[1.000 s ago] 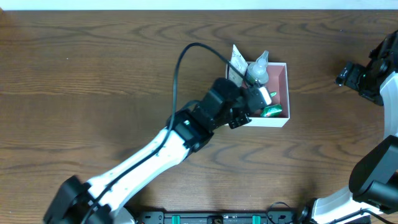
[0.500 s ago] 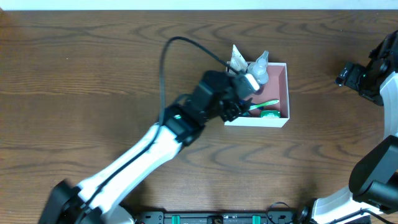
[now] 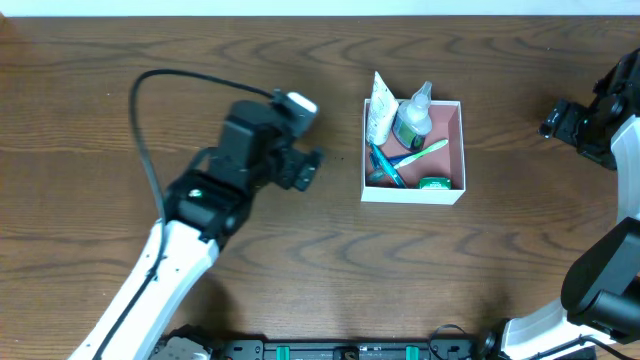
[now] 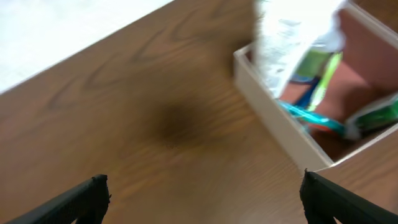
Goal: Pack container
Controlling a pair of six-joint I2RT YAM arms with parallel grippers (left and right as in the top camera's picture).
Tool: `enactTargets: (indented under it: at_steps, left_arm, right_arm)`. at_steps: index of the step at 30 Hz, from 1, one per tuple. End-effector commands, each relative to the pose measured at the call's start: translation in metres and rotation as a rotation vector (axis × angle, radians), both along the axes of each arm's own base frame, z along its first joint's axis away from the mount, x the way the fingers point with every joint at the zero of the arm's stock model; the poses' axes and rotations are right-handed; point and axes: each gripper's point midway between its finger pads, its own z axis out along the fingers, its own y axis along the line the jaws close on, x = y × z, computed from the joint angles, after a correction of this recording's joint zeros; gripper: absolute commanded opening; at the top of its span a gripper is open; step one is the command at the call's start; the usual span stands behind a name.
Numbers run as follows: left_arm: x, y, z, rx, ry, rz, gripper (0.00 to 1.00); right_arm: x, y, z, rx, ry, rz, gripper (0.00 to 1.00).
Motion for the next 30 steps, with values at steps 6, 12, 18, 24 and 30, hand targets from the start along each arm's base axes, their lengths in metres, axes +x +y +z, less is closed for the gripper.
enactTargets:
  at_steps: [6, 12, 18, 24, 30]
  left_arm:
    - [-0.017, 0.062, 0.030, -0.076, -0.012, 0.224, 0.98]
    - [-0.038, 0.069, 0.013, -0.035, 0.082, 0.229, 0.98]
    - [-0.047, 0.072, 0.000, -0.007, 0.145, 0.231, 0.98]
    - [-0.052, 0.073, -0.004, 0.004, 0.171, 0.232, 0.98]
    - [-0.062, 0.073, -0.011, 0.013, 0.219, 0.222, 0.98]
  right_arm:
    - [-0.001, -0.002, -0.003, 0.002, 0.007, -0.015, 0.99]
    - [-0.001, -0.002, -0.003, 0.002, 0.008, -0.015, 0.99]
    - [-0.001, -0.002, -0.003, 0.002, 0.008, -0.015, 0.99]
    - [-0.001, -0.002, -0.003, 0.002, 0.008, -0.015, 0.99]
    - [-0.001, -0.002, -0.003, 0.002, 0.008, -0.015, 0.99]
